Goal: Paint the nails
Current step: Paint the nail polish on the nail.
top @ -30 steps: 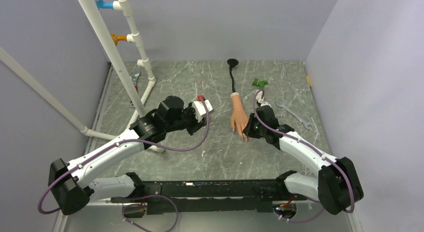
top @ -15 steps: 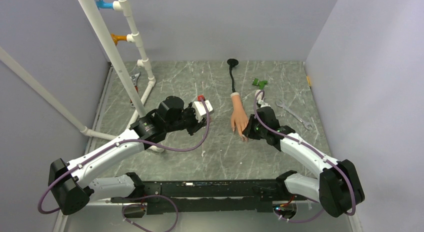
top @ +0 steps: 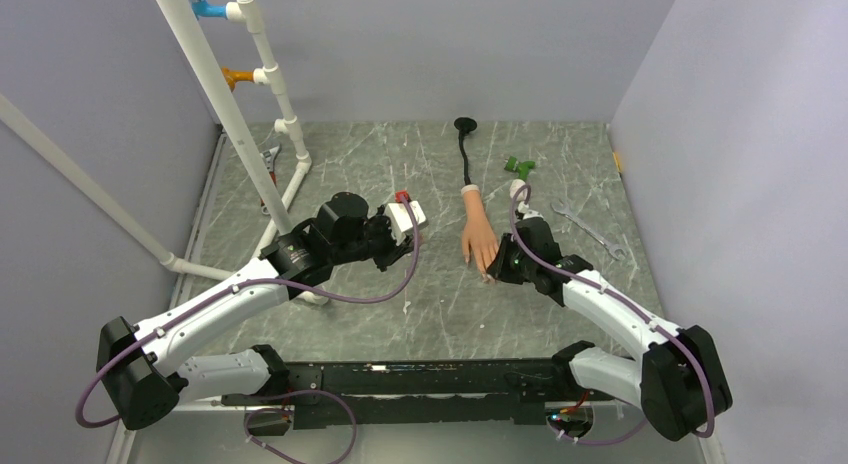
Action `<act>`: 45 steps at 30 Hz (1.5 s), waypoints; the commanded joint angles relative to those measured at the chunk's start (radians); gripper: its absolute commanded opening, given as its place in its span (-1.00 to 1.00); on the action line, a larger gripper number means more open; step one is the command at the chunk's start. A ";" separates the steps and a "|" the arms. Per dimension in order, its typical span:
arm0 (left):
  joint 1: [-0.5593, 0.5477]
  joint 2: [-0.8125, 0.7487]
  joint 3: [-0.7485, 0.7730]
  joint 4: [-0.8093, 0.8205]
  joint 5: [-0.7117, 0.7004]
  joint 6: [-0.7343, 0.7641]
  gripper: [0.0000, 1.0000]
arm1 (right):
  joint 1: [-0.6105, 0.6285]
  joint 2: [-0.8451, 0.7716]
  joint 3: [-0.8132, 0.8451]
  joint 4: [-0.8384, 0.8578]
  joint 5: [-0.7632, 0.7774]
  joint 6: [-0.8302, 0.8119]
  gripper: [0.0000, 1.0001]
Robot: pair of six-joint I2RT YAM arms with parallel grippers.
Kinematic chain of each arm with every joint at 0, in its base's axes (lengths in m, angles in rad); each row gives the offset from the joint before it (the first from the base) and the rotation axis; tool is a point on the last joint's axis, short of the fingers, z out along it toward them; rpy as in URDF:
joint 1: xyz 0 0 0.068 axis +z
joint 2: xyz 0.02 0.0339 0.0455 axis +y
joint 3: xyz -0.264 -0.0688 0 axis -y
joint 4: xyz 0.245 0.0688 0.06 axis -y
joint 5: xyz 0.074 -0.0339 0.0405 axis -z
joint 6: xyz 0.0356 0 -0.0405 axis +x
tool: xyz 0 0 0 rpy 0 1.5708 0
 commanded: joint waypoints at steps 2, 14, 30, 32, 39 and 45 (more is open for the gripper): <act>-0.006 -0.028 0.036 0.017 -0.006 0.012 -1.00 | -0.004 -0.027 -0.009 -0.010 0.005 0.013 -1.00; -0.006 -0.027 0.036 0.016 -0.006 0.012 -1.00 | -0.004 -0.039 -0.018 -0.022 0.010 0.025 -1.00; -0.007 -0.025 0.035 0.017 -0.012 0.015 -1.00 | -0.004 -0.010 0.037 -0.005 0.042 0.000 -1.00; -0.007 -0.023 0.036 0.013 -0.011 0.016 -1.00 | -0.004 -0.003 0.043 -0.003 0.043 -0.003 -1.00; -0.007 -0.023 0.035 0.014 -0.012 0.015 -1.00 | -0.005 0.022 0.062 0.007 0.046 -0.010 -1.00; -0.007 -0.020 0.036 0.014 -0.011 0.015 -1.00 | -0.004 0.031 0.072 0.012 0.041 -0.013 -1.00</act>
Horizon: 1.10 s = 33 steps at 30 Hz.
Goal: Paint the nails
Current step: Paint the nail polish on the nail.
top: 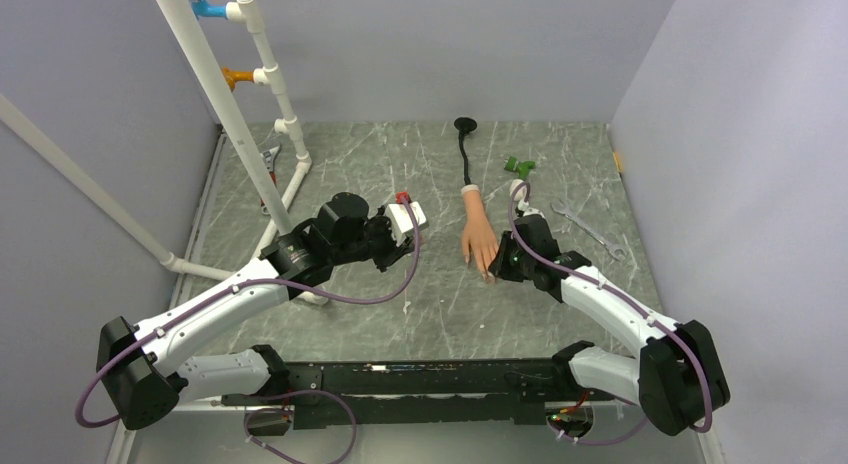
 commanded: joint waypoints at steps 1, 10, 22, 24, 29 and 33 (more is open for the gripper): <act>-0.005 -0.020 0.037 0.019 -0.010 0.008 -1.00 | -0.004 0.008 0.047 0.031 0.012 -0.013 -1.00; -0.008 -0.018 0.037 0.018 -0.010 0.007 -1.00 | -0.004 0.028 0.057 0.045 0.006 -0.015 -1.00; -0.007 -0.017 0.036 0.018 -0.011 0.007 -1.00 | -0.004 0.043 0.077 0.053 0.005 -0.016 -1.00; -0.008 -0.017 0.037 0.019 -0.010 0.008 -1.00 | -0.003 0.046 0.078 0.055 0.004 -0.015 -1.00; -0.008 -0.017 0.037 0.018 -0.010 0.007 -1.00 | -0.004 0.052 0.081 0.060 -0.003 -0.013 -1.00; -0.008 -0.016 0.037 0.017 -0.008 0.007 -1.00 | -0.004 0.052 0.086 0.060 -0.003 -0.013 -1.00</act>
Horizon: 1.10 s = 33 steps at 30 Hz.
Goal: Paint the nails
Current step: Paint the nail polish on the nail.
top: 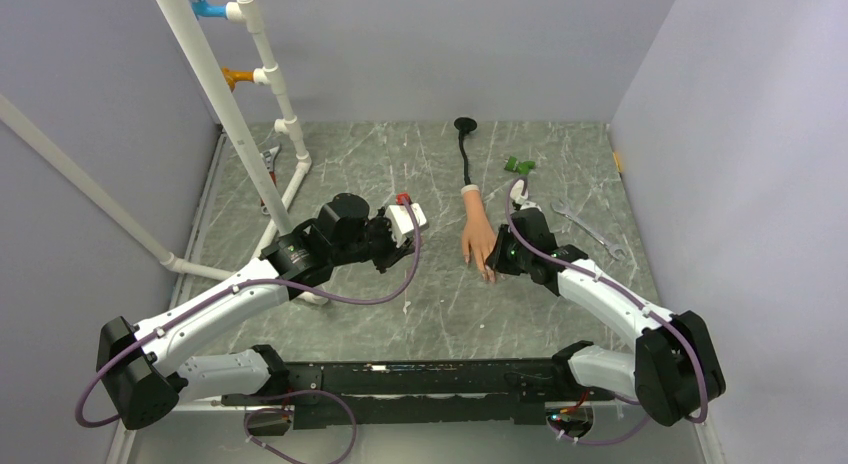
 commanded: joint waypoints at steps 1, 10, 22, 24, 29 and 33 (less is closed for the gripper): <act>-0.004 -0.017 0.037 0.030 -0.008 0.008 -1.00 | -0.004 0.002 0.045 0.035 -0.003 -0.006 -1.00; -0.005 -0.018 0.036 0.030 -0.011 0.009 -1.00 | -0.004 0.006 0.037 0.035 -0.013 -0.008 -1.00; -0.007 -0.015 0.039 0.029 -0.010 0.007 -1.00 | -0.003 -0.047 -0.004 0.010 -0.013 -0.003 -1.00; -0.006 -0.015 0.038 0.029 -0.011 0.007 -1.00 | -0.004 -0.053 -0.013 0.008 -0.036 -0.002 -1.00; -0.006 -0.015 0.039 0.030 -0.011 0.007 -1.00 | -0.004 -0.068 -0.034 0.001 -0.035 0.000 -1.00; -0.006 -0.014 0.037 0.029 -0.011 0.007 -1.00 | -0.004 -0.072 -0.048 -0.004 -0.028 0.003 -1.00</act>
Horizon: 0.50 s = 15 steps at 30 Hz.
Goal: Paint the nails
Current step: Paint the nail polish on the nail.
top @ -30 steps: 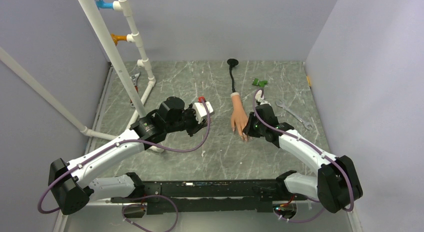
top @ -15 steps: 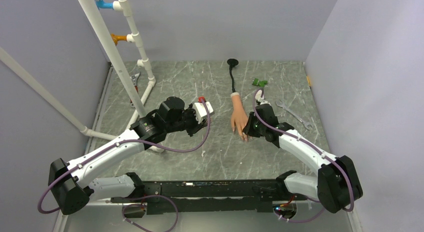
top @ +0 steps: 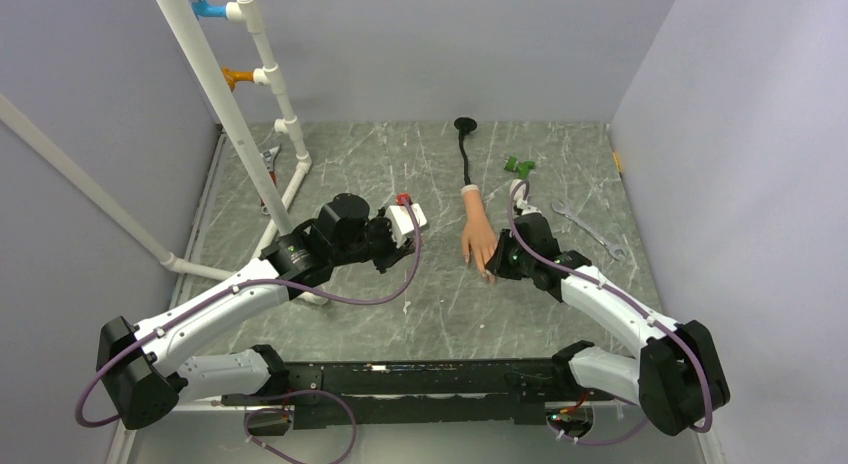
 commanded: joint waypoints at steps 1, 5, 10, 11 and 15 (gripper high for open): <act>-0.005 -0.014 0.038 0.030 -0.011 0.005 -1.00 | -0.003 -0.022 -0.014 -0.005 0.001 0.005 -1.00; -0.004 -0.013 0.038 0.031 -0.011 0.004 -1.00 | -0.004 -0.035 -0.023 -0.013 0.003 0.010 -1.00; -0.004 -0.012 0.037 0.030 -0.010 0.004 -1.00 | -0.003 -0.056 -0.037 -0.025 0.002 0.016 -1.00; -0.004 -0.012 0.038 0.030 -0.010 0.004 -1.00 | -0.004 -0.061 -0.039 -0.029 0.003 0.017 -1.00; -0.005 -0.014 0.037 0.031 -0.010 0.004 -1.00 | -0.004 -0.078 -0.046 -0.039 0.007 0.016 -1.00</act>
